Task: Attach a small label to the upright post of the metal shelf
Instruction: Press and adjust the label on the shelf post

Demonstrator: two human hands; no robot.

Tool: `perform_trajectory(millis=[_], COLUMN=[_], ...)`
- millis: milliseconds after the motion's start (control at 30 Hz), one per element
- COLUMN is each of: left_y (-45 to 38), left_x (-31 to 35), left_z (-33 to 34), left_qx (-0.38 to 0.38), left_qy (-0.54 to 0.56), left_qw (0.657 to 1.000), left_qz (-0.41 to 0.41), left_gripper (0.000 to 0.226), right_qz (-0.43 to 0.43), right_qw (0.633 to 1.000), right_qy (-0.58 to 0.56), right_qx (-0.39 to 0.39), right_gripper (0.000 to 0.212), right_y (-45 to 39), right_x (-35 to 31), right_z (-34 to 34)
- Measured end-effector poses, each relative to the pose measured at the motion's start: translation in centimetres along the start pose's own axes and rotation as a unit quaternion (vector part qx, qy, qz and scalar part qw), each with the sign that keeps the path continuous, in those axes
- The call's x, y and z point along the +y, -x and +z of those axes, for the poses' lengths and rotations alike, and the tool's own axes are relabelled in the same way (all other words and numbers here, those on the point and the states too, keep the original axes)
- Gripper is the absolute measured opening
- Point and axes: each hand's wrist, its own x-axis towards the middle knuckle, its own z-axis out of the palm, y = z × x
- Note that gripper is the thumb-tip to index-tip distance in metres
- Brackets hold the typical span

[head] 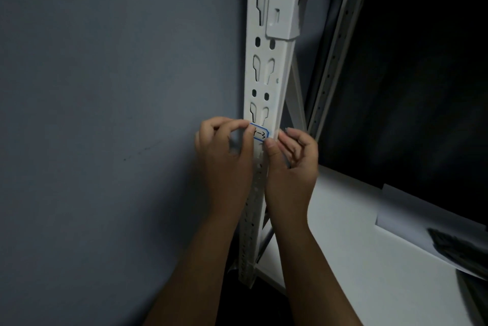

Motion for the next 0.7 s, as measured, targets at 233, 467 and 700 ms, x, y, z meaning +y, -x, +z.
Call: perform_trajectory(millis=[233, 467, 700], left_y=[-0.4, -0.8, -1.0], left_x=[0.2, 0.3, -0.1], left_z=[-0.4, -0.1, 0.1], left_qx=[-0.015, -0.028, -0.027], left_qy=[-0.018, -0.036, -0.008], left_qw=[1.000, 0.999, 0.999], left_qz=[0.010, 0.002, -0.015], left_gripper=[0.006, 0.006, 0.012], right_qz=[0.009, 0.009, 0.004], right_qw=[1.000, 1.000, 1.000], right_qy=[0.002, 0.000, 0.006], right_qx=[-0.007, 0.002, 0.003], right_gripper=[0.031, 0.031, 0.031], right_y=[0.0, 0.0, 0.1], right_x=[-0.1, -0.1, -0.1], right_z=[-0.1, 0.0, 0.0])
